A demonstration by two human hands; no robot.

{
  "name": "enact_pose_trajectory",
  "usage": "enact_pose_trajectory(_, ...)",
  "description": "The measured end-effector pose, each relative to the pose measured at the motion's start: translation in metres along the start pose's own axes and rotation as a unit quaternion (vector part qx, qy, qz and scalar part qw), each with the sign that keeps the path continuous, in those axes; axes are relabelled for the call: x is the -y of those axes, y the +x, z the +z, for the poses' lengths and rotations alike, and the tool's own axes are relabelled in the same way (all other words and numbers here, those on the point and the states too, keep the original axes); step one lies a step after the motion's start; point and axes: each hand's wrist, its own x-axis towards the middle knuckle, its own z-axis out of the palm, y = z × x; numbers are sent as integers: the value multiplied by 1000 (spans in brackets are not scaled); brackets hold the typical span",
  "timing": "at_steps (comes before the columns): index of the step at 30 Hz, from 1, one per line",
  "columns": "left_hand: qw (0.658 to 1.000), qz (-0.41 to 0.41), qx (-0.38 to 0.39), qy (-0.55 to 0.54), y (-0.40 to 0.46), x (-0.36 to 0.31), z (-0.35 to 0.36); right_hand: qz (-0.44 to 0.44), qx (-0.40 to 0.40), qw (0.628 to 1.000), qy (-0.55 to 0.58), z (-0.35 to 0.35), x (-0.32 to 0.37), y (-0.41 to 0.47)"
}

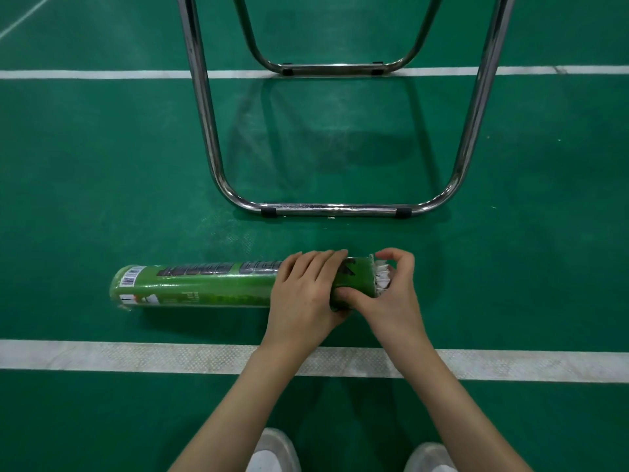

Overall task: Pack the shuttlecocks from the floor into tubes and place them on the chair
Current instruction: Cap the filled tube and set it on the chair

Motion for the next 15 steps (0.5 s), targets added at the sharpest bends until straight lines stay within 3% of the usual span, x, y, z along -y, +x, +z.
enact_pose_trajectory(15,997,-25,15,72,-19,36,-10,36,54,995,73,-2,2,-1)
